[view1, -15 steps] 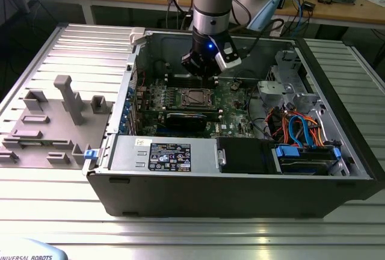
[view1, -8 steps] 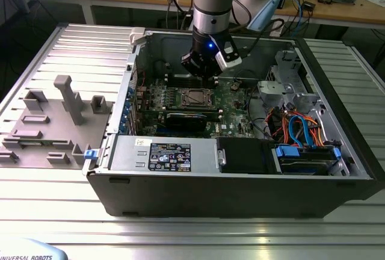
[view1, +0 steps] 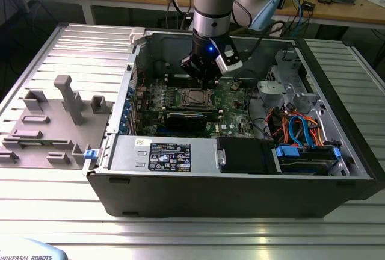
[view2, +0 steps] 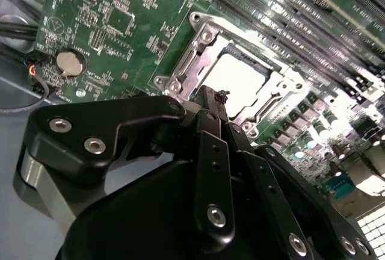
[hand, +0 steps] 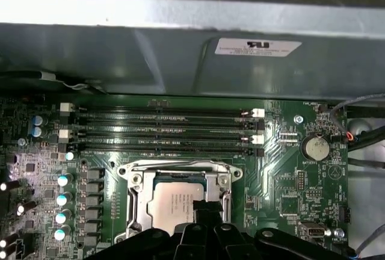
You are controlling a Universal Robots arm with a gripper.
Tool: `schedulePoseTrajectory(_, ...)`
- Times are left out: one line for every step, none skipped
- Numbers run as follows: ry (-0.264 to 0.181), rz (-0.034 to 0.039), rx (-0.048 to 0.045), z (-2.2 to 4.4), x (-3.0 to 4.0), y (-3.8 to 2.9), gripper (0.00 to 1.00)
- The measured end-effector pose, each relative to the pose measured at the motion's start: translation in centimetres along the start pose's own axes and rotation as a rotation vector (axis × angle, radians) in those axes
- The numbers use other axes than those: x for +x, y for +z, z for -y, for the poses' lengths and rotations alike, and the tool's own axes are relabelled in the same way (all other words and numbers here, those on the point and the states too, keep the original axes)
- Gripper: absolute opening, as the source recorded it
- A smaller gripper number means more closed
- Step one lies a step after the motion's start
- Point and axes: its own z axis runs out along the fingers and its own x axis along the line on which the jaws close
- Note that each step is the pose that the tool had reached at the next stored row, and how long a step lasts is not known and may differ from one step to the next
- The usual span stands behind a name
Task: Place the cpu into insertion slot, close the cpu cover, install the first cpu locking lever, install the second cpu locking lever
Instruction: 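Install the second cpu locking lever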
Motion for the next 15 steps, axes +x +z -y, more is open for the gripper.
schedulePoseTrajectory(0.000, 0.0000, 0.0000, 0.02, 0.00, 0.00, 0.11)
schedulePoseTrajectory(0.000, 0.0000, 0.0000, 0.02, 0.00, 0.00, 0.11)
schedulePoseTrajectory(0.000, -0.0001, 0.0001, 0.44, 0.01, -0.03, 0.11)
schedulePoseTrajectory(0.000, 0.0000, 0.0001, 0.85, 0.02, -0.05, 0.11)
schedulePoseTrajectory(0.000, 0.0000, 0.0001, 0.85, 0.02, -0.05, 0.11)
schedulePoseTrajectory(0.000, -0.0001, 0.0001, 0.86, 0.02, -0.05, 0.11)
schedulePoseTrajectory(0.000, 0.0000, 0.0000, 0.89, 0.02, -0.05, 0.11)
schedulePoseTrajectory(0.000, 0.0000, 0.0001, 0.93, 0.03, -0.06, 0.11)
schedulePoseTrajectory(0.000, -0.0001, 0.0001, 0.97, 0.03, -0.06, 0.11)
schedulePoseTrajectory(0.000, -0.0001, 0.0001, 1.01, 0.03, -0.06, 0.11)
schedulePoseTrajectory(0.000, 0.0000, 0.0001, 1.02, 0.03, -0.06, 0.11)
schedulePoseTrajectory(0.000, 0.0000, 0.0001, 1.07, 0.03, -0.06, 0.11)
schedulePoseTrajectory(0.000, 0.0000, 0.0001, 1.12, 0.03, -0.07, 0.11)
schedulePoseTrajectory(0.000, 0.0000, 0.0001, 1.13, 0.03, -0.06, 0.11)
schedulePoseTrajectory(0.000, 0.0000, 0.0001, 1.15, 0.03, -0.06, 0.11)
